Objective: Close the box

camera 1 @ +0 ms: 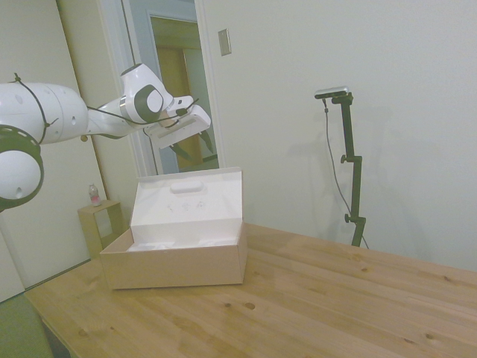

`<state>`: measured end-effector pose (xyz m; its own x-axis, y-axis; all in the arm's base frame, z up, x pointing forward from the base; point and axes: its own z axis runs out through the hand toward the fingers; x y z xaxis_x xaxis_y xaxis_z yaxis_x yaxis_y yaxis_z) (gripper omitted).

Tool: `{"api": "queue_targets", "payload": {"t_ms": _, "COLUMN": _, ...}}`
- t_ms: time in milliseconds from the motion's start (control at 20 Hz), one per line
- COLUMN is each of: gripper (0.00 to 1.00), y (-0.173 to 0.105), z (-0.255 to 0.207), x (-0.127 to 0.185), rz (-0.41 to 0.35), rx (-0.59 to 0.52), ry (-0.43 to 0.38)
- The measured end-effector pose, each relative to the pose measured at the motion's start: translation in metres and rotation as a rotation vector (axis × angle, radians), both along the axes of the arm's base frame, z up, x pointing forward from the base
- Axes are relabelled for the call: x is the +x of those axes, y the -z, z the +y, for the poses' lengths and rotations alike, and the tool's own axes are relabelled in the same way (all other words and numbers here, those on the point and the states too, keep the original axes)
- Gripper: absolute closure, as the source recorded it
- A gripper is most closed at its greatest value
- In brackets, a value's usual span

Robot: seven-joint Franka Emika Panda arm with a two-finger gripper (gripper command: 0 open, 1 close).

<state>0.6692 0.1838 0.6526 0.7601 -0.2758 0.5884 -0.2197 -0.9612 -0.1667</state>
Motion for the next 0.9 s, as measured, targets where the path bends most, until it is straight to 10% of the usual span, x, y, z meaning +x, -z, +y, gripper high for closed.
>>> {"api": "queue_targets", "payload": {"t_ms": 500, "gripper": 0.0, "y": 0.071, "z": 0.003, "x": 0.05, "rz": 0.071, "rx": -0.016, "ry": 0.047}}
{"api": "queue_targets", "payload": {"t_ms": 900, "gripper": 0.0, "y": -0.004, "z": 0.024, "x": 0.011, "rz": 0.015, "rx": 0.08, "ry": -0.018}}
